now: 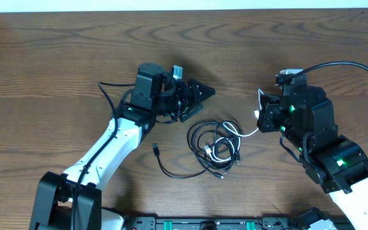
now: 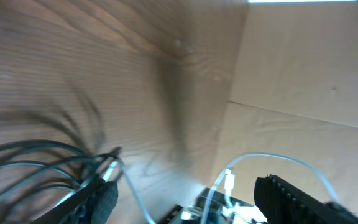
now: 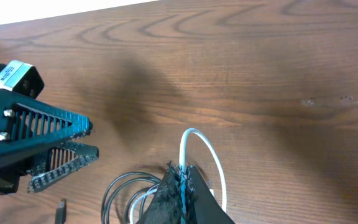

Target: Untangle cables

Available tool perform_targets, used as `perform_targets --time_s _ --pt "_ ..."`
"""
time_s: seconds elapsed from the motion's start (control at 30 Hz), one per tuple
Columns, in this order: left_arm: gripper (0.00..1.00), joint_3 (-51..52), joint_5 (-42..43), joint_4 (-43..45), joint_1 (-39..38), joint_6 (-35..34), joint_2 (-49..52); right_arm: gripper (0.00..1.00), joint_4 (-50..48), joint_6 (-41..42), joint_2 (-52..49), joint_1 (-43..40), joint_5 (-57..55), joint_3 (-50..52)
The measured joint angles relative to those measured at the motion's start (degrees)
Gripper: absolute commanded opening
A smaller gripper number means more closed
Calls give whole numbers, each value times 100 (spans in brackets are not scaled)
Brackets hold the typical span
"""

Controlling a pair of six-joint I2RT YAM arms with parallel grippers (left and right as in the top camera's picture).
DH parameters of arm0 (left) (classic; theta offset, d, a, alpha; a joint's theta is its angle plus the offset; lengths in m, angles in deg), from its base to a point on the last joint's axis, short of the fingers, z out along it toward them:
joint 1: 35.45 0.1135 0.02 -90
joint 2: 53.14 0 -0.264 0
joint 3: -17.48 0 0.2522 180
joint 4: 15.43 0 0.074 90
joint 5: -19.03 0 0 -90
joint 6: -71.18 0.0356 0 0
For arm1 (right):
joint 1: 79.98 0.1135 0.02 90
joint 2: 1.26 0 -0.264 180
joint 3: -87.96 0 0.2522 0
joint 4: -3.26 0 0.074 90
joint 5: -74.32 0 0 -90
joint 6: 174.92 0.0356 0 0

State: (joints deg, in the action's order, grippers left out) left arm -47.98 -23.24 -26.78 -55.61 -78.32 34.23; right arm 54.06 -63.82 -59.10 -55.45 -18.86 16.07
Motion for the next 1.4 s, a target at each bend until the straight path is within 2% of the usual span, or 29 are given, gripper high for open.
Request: perform_targets --time_s 0.07,0.2,0.5,0.7,0.8,0.87,1.17,1.27,1.4 --pt "85 -4 -101 -238 -72 144 0 1 0 -15 0 0 0 0" --pt "84 -7 -236 -929 -247 -254 0 1 2 -83 0 0 4 0" --pt "84 -7 -468 -1113 -763 -2625 0 1 87 -127 0 0 20 0" --pt "84 -7 -1338 -1117 -1375 -3849 0 1 151 -127 0 0 20 0" --pt "78 -7 -1823 -1099 -1593 -4288 0 1 190 -127 0 0 20 0" --pt "75 -7 -2068 -1099 -1650 -4446 0 1 216 -127 0 0 24 0" --pt "74 -7 -2625 -625 -1694 -4771 190 1 232 -127 0 0 173 0" --pt "68 -9 -2682 -186 -1770 -4839 487 1 258 -127 0 0 197 0" --pt "64 -9 -2647 -24 -1880 -4863 793 1 280 -129 0 0 214 0"
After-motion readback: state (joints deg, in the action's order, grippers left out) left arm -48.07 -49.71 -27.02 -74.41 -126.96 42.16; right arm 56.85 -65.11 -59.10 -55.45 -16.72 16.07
